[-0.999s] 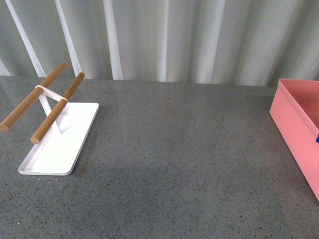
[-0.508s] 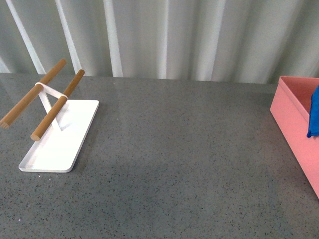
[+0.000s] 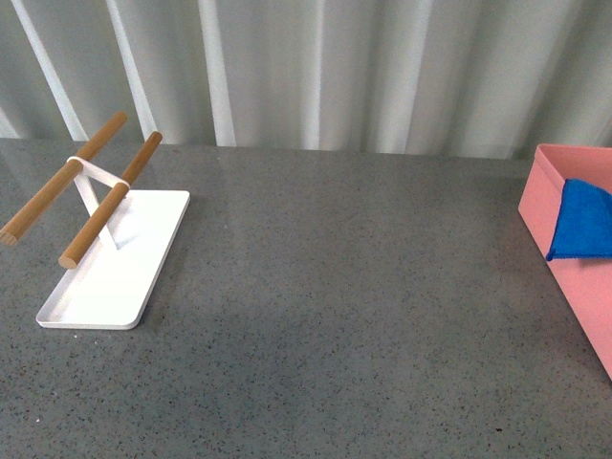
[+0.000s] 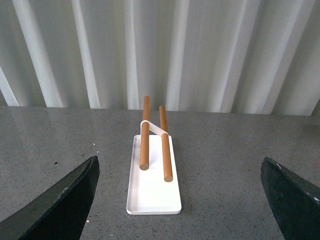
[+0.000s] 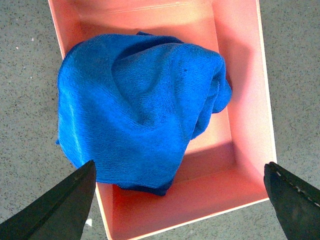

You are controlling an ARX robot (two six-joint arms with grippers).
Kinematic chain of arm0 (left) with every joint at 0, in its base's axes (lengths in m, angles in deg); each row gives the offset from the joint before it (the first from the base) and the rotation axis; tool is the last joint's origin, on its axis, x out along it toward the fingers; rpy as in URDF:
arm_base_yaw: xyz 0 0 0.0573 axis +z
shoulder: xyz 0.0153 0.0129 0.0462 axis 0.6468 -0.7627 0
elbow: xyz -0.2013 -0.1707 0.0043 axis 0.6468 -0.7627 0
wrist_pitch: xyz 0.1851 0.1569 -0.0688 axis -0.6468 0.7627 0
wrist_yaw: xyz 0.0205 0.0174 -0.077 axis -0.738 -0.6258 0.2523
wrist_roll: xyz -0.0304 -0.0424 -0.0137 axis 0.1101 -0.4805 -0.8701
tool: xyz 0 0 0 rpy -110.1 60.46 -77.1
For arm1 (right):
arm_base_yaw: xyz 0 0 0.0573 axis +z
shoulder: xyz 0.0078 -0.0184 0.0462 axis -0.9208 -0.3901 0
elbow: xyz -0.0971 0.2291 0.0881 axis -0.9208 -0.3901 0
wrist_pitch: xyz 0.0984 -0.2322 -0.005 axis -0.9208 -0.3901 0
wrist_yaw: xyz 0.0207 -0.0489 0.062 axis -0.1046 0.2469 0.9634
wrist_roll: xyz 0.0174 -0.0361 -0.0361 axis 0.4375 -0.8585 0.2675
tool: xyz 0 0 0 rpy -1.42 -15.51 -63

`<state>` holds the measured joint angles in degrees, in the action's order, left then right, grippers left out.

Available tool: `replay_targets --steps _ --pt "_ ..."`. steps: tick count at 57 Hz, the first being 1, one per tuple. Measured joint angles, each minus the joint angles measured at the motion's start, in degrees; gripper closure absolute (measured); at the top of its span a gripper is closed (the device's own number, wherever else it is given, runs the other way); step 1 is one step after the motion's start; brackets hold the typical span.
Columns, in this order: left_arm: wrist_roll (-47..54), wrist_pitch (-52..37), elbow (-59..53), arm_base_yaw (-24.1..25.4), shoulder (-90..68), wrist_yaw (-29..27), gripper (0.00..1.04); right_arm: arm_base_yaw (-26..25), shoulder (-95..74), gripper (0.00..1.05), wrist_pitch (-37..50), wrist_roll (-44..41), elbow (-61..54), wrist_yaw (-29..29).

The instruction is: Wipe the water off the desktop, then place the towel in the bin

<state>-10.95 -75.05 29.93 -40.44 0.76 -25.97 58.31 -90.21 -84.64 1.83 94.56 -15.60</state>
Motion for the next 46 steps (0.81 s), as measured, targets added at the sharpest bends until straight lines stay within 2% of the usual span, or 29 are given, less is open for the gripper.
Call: replay_targets --steps 14,16,21,22,24,28,32,36,44,46 --pt "0.0 0.0 0.0 0.0 0.0 0.0 0.07 0.0 0.0 0.07 0.0 0.0 0.0 0.0" --pt "0.0 0.0 0.0 0.0 0.0 0.0 0.07 -0.2 0.8 0.08 3.0 -0.1 -1.5 1.7" --pt "0.0 0.0 0.0 0.0 0.0 -0.1 0.07 -0.6 9.2 0.24 32.0 -0.7 -20.0 16.7" --pt "0.0 0.0 0.0 0.0 0.0 -0.2 0.07 -0.6 10.3 0.25 35.2 -0.8 -22.3 17.6" --pt "0.0 0.0 0.0 0.0 0.0 -0.1 0.07 -0.2 14.1 0.33 48.1 -1.0 -31.1 19.2" --pt "0.0 0.0 0.0 0.0 0.0 0.0 0.07 0.5 18.6 0.43 67.3 -1.2 -42.3 19.5" --pt "0.0 0.0 0.0 0.0 0.0 0.0 0.07 1.5 23.1 0.59 92.3 -1.4 -54.2 18.9" --pt "0.0 0.0 0.0 0.0 0.0 0.0 0.07 2.7 27.9 0.77 100.7 -1.5 -62.6 18.1" --pt "0.0 0.0 0.0 0.0 0.1 0.0 0.07 3.7 33.2 1.02 103.5 -1.9 -72.2 16.8" --pt "0.0 0.0 0.0 0.0 0.1 0.0 0.07 4.0 34.7 1.01 103.9 -1.9 -74.8 16.3"
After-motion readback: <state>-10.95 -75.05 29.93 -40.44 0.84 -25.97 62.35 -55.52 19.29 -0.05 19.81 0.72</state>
